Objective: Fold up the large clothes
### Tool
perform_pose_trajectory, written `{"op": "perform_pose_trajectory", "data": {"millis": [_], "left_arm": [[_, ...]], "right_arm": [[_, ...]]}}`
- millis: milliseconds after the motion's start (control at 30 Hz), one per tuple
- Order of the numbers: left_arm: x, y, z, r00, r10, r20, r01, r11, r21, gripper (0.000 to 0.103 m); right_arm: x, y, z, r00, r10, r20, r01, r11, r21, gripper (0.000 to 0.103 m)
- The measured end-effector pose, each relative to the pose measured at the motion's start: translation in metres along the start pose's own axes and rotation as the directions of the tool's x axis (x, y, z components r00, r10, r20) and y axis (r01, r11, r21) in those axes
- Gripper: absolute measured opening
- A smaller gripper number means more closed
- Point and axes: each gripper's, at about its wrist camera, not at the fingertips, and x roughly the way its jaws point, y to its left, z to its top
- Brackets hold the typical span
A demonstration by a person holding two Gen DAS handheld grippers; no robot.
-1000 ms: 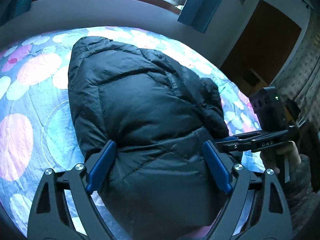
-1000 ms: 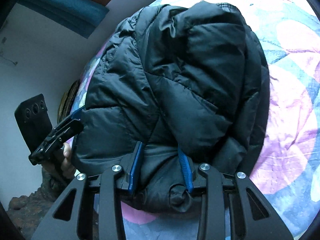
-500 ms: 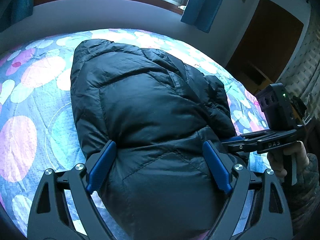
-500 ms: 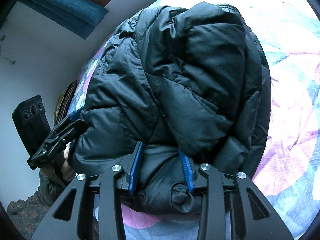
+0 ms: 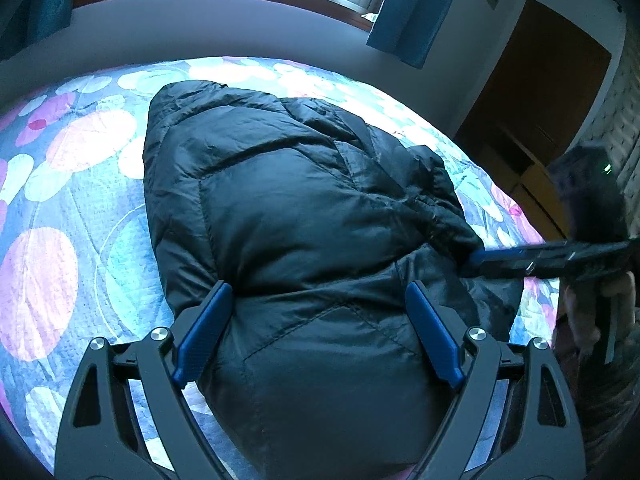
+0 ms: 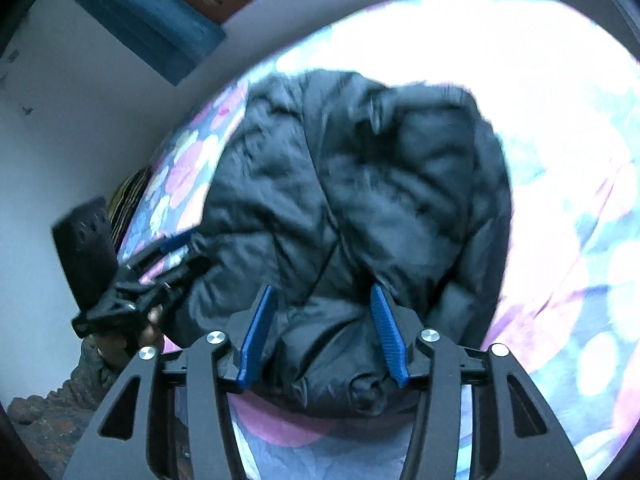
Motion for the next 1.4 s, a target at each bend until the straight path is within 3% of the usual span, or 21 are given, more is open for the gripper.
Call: {"op": "perform_pose_trajectory", "data": {"millis": [133, 233, 400, 533, 700, 833, 967, 1033, 1100, 1233, 1400], "left_arm": [[0.000, 0.000, 0.001, 1.000, -0.002, -0.005, 0.002, 1.000, -0.001, 0.087], [-0.001, -0.001, 0.000, 1.000, 0.003, -0.007, -0.003, 1.000, -0.004, 0.087], [-0.004, 0.000, 0.001, 1.000, -0.003, -0.003, 0.003, 1.000, -0.008, 0.087], [-0.022, 0.008, 0.004, 0.997, -0.064, 0.039, 0.066, 0.996, -0.062, 0.087], [-0.035, 0.041, -0.001, 0.994, -0.078, 0.071, 0.091, 0.977, -0.193, 0.087], [-0.028, 0.055, -0.009, 0.995, -0.079, 0.061, 0.091, 0.971, -0.221, 0.088], [-0.022, 0.059, -0.009, 0.987, -0.147, 0.066, 0.158, 0.958, -0.239, 0.092], [-0.018, 0.061, -0.008, 0.984, -0.167, 0.066, 0.178, 0.951, -0.253, 0.093], [-0.014, 0.065, -0.009, 0.982, -0.180, 0.064, 0.191, 0.943, -0.272, 0.095], [-0.009, 0.074, -0.011, 0.978, -0.199, 0.066, 0.210, 0.928, -0.309, 0.098], [-0.005, 0.078, -0.011, 0.977, -0.203, 0.067, 0.213, 0.928, -0.307, 0.100]], "right_arm": [[-0.016, -0.007, 0.024, 0.998, -0.025, 0.066, 0.025, 1.000, 0.007, 0.053], [-0.015, -0.020, 0.044, 0.995, -0.002, 0.096, -0.001, 1.000, 0.029, 0.053], [0.011, -0.046, 0.067, 0.998, 0.001, 0.067, -0.006, 0.997, 0.079, 0.053], [0.039, -0.067, 0.068, 1.000, 0.025, 0.017, -0.027, 0.991, 0.132, 0.053], [0.063, -0.078, 0.064, 1.000, 0.022, -0.022, -0.019, 0.990, 0.141, 0.052], [0.073, -0.082, 0.063, 0.999, 0.025, -0.030, -0.020, 0.989, 0.148, 0.052], [0.067, -0.078, 0.062, 1.000, 0.025, -0.009, -0.024, 0.991, 0.134, 0.053], [0.060, -0.074, 0.059, 0.999, 0.034, 0.017, -0.036, 0.992, 0.117, 0.061], [0.048, -0.068, 0.053, 0.998, 0.044, 0.046, -0.048, 0.993, 0.108, 0.081], [0.025, -0.057, 0.039, 0.995, -0.075, 0.071, 0.071, 0.995, 0.066, 0.086], [0.026, -0.078, 0.021, 0.998, -0.059, 0.024, 0.055, 0.988, 0.147, 0.092]]}}
